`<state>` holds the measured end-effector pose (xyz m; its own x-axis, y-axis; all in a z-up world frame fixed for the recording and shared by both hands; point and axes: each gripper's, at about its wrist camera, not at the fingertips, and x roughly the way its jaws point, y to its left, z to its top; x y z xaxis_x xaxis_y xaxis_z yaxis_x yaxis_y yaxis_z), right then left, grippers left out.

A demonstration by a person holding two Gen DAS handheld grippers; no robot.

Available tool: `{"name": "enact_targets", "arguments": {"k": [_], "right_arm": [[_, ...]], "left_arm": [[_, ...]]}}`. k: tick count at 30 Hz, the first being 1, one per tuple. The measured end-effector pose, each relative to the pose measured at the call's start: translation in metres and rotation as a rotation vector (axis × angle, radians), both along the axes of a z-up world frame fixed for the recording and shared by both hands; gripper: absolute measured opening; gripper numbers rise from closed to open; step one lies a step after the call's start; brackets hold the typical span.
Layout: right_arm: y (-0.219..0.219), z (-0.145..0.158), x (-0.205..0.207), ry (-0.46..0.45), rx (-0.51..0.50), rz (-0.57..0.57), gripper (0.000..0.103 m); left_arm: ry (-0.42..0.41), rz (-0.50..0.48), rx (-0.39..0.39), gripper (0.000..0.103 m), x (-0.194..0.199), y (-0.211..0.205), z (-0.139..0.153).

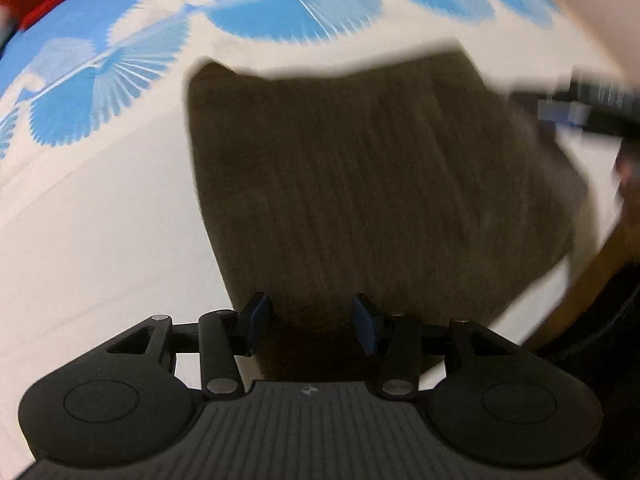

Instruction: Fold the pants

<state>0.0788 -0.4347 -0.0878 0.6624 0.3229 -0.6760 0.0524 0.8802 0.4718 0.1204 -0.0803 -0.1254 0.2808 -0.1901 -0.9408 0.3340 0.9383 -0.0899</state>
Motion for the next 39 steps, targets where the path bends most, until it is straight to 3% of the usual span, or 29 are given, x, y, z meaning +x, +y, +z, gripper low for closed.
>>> {"name": "enact_targets", "arguments": {"k": [5,7,9,12,13,15,16,18,19,21,22,23,24,27,31,34,35,36,39], "right_arm": [[0.003,-0.013,0.016,0.020,0.096,-0.039,0.071],[0.006,-0.014,0.016,0.017,0.073,-0.045,0.068],[0.014,-0.010,0.015,-0.009,0.028,-0.023,0.057],[0.021,-0.001,0.012,-0.058,-0.041,0.010,0.025],[0.020,0.003,0.010,-0.083,-0.038,0.013,0.022],[0.017,0.018,0.000,-0.181,-0.006,0.025,0.016],[0.018,0.032,-0.010,-0.281,-0.015,0.052,0.007],[0.026,0.051,-0.026,-0.432,-0.100,0.086,0.007],[0.029,0.054,-0.027,-0.449,-0.143,0.079,0.007],[0.026,0.038,-0.012,-0.329,-0.193,0.035,0.007],[0.021,0.021,0.000,-0.206,-0.210,0.011,0.007],[0.017,0.006,0.008,-0.103,-0.205,-0.016,0.007],[0.010,-0.004,0.012,-0.055,-0.176,-0.050,0.008],[0.017,0.003,0.013,-0.095,-0.220,-0.032,0.011],[0.015,0.017,0.001,-0.147,-0.250,-0.038,0.026],[0.011,0.034,-0.023,-0.241,-0.229,-0.030,0.037],[0.011,0.038,-0.030,-0.255,-0.226,-0.005,0.039],[0.015,0.040,-0.036,-0.258,-0.225,0.031,0.040],[0.028,0.027,-0.047,-0.177,-0.235,0.156,0.040]], "left_arm": [[-0.124,0.194,-0.107,0.054,0.028,0.026,0.026],[-0.145,0.250,-0.151,0.060,0.042,0.036,0.029],[-0.137,0.325,-0.177,0.065,0.060,0.045,0.025],[-0.091,0.379,-0.225,0.065,0.084,0.054,0.011],[-0.072,0.390,-0.223,0.066,0.093,0.055,0.005],[-0.048,0.406,-0.222,0.066,0.101,0.057,-0.002],[-0.055,0.411,-0.232,0.066,0.103,0.060,-0.003],[-0.054,0.415,-0.285,0.066,0.110,0.065,-0.003],[-0.052,0.419,-0.302,0.065,0.114,0.066,-0.006],[-0.069,0.392,-0.286,0.065,0.117,0.062,-0.009],[-0.068,0.371,-0.276,0.066,0.119,0.057,-0.012],[-0.065,0.349,-0.269,0.065,0.120,0.051,-0.015],[-0.077,0.334,-0.249,0.066,0.121,0.046,-0.018],[-0.102,0.301,-0.197,0.069,0.121,0.041,-0.024],[-0.087,0.339,-0.236,0.069,0.119,0.053,-0.017],[-0.158,0.335,-0.282,0.065,0.111,0.062,0.007],[-0.181,0.322,-0.297,0.061,0.108,0.063,0.014],[-0.199,0.303,-0.311,0.050,0.105,0.064,0.020],[-0.183,0.236,-0.317,0.022,0.102,0.059,0.018]]}}
